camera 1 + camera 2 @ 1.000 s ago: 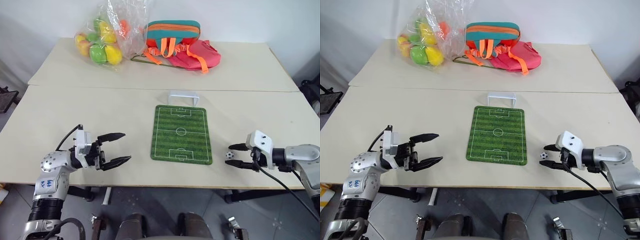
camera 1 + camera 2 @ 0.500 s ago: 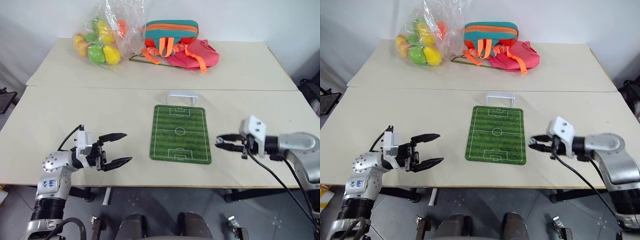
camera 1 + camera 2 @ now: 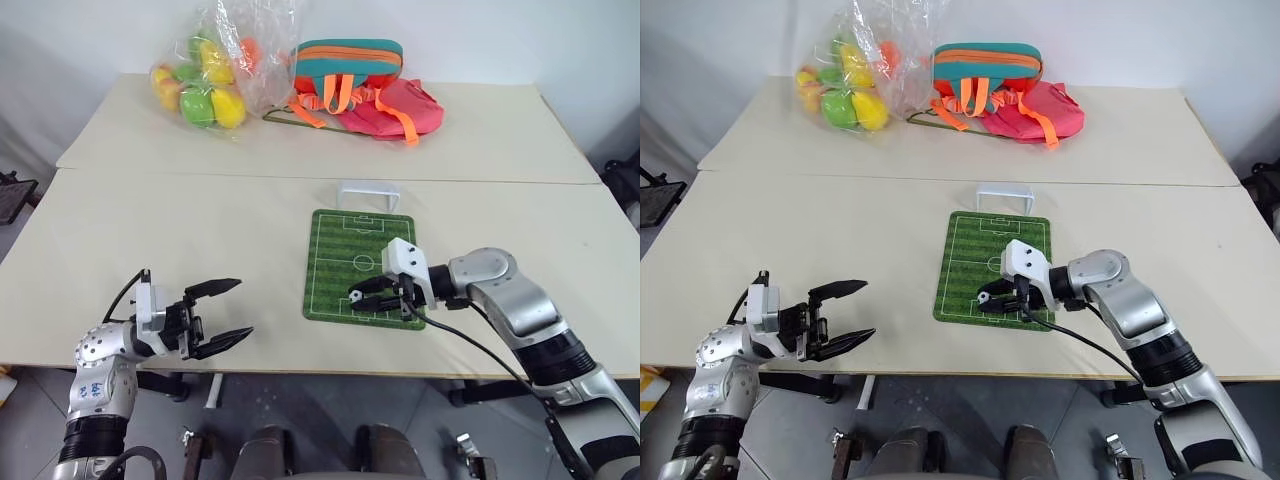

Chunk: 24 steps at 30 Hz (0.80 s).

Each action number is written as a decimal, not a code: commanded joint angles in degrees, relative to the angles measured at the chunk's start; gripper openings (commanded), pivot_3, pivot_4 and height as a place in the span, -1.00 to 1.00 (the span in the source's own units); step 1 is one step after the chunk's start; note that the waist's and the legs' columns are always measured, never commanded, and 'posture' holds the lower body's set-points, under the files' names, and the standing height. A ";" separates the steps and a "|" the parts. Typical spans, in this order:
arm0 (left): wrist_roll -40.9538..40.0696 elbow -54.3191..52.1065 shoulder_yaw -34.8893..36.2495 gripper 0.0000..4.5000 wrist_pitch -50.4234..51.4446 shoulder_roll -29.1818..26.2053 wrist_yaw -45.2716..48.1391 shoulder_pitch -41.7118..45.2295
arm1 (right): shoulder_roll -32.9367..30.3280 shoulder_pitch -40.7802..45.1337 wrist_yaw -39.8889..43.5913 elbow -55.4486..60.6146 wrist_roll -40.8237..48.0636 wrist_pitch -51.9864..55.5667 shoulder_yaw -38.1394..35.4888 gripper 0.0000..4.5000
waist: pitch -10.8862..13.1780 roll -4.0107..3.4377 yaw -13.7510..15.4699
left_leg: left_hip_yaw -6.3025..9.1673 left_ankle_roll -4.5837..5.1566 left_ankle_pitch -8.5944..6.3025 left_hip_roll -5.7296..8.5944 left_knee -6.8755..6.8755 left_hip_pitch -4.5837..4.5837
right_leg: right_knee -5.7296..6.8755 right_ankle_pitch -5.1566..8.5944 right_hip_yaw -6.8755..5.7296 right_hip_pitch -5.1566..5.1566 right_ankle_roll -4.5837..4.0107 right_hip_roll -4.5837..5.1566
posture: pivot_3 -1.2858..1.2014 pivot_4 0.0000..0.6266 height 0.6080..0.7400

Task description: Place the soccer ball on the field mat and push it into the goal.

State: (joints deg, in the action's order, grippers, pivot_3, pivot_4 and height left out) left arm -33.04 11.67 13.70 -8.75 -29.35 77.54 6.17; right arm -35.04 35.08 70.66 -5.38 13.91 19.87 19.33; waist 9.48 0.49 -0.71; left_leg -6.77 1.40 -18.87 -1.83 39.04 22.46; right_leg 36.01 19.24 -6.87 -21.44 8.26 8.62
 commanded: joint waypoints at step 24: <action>-0.61 -3.88 0.86 1.00 0.31 -0.45 -4.07 0.51 | 1.00 1.32 3.39 -3.59 -3.36 -5.60 -1.32 -0.04 | 0.02 -0.02 -0.90 | 0.04 -0.01 -0.01 -0.15 0.00 -0.04 | 0.03 0.00 0.00 0.04 0.00 0.03 | 0.03 -0.52 1.00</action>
State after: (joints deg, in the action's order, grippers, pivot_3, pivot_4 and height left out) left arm -33.24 7.71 14.56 -8.24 -29.69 73.27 6.23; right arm -33.23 36.53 74.12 -11.60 10.10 13.91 19.80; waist 9.50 0.47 -1.60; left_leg -6.73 1.39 -18.87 -1.98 39.04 22.42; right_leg 36.04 19.24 -6.88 -21.40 8.26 8.65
